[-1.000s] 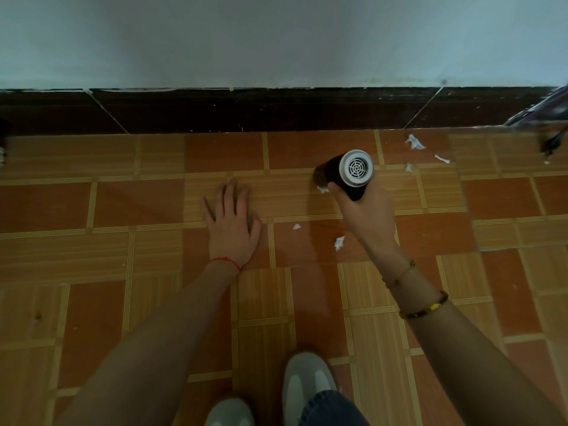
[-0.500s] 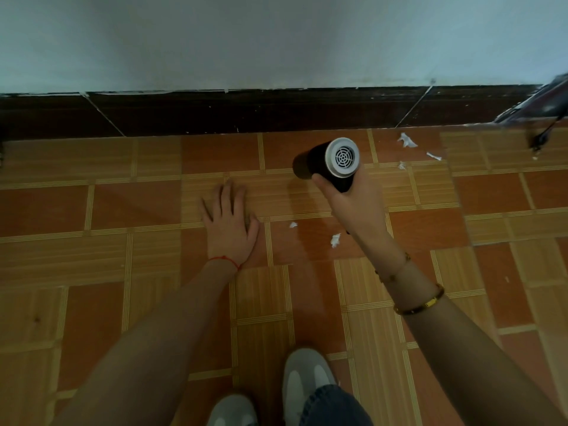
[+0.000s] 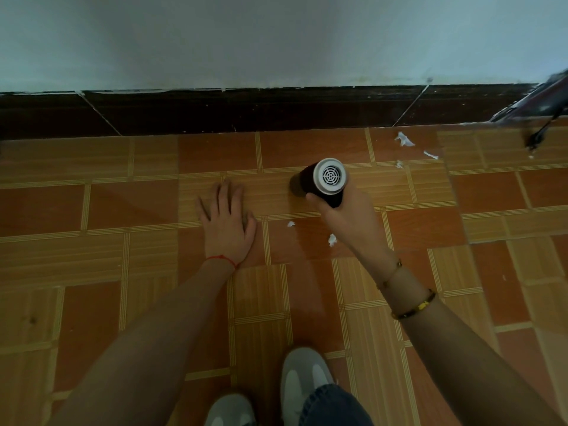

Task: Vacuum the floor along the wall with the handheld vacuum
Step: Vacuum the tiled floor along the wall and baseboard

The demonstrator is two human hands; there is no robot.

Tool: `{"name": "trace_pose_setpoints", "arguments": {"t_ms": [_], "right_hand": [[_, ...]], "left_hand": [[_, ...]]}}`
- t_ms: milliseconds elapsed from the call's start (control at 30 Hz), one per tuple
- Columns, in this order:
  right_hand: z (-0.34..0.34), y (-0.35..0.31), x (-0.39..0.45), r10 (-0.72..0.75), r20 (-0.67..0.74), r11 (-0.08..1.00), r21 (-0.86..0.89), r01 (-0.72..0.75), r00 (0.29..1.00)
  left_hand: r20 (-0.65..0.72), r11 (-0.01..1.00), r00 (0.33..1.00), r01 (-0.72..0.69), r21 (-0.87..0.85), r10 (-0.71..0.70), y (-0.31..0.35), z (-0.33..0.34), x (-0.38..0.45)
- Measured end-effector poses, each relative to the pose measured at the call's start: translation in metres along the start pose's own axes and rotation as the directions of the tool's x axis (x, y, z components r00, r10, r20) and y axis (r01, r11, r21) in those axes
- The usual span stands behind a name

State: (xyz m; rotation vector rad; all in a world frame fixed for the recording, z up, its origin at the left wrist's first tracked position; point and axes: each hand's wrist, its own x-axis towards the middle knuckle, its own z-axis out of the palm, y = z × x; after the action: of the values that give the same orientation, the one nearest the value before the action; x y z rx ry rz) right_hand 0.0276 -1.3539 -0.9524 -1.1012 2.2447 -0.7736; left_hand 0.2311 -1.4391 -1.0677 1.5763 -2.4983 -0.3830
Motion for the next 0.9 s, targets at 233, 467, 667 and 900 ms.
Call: {"name": "trace_pose_setpoints", "arguments": {"t_ms": [233, 467, 667, 900], "right_hand": [[-0.008, 0.005, -0.002, -0.040, 0.126, 0.996, -0.070, 0.050, 0.991], [-0.016, 0.007, -0.012, -0.013, 0.179, 1.000, -0.025, 0.018, 0.984], [-0.011, 0.006, -0.030, -0.021, 0.110, 0.999, -0.040, 0.026, 0.994], [-0.014, 0.009, -0.044, 0.013, 0.179, 1.000, -0.011, -0.011, 0.984]], "left_hand": [[-0.004, 1.000, 1.000, 0.005, -0.007, -0.005, 0.000, 0.000, 0.000], [0.014, 0.999, 1.000, 0.004, 0.042, -0.004, 0.001, 0.003, 0.001], [0.040, 0.998, 0.999, -0.001, 0.059, -0.001, 0.001, 0.002, 0.001], [0.052, 1.000, 0.999, 0.002, 0.031, -0.004, 0.000, 0.001, 0.000]]}}
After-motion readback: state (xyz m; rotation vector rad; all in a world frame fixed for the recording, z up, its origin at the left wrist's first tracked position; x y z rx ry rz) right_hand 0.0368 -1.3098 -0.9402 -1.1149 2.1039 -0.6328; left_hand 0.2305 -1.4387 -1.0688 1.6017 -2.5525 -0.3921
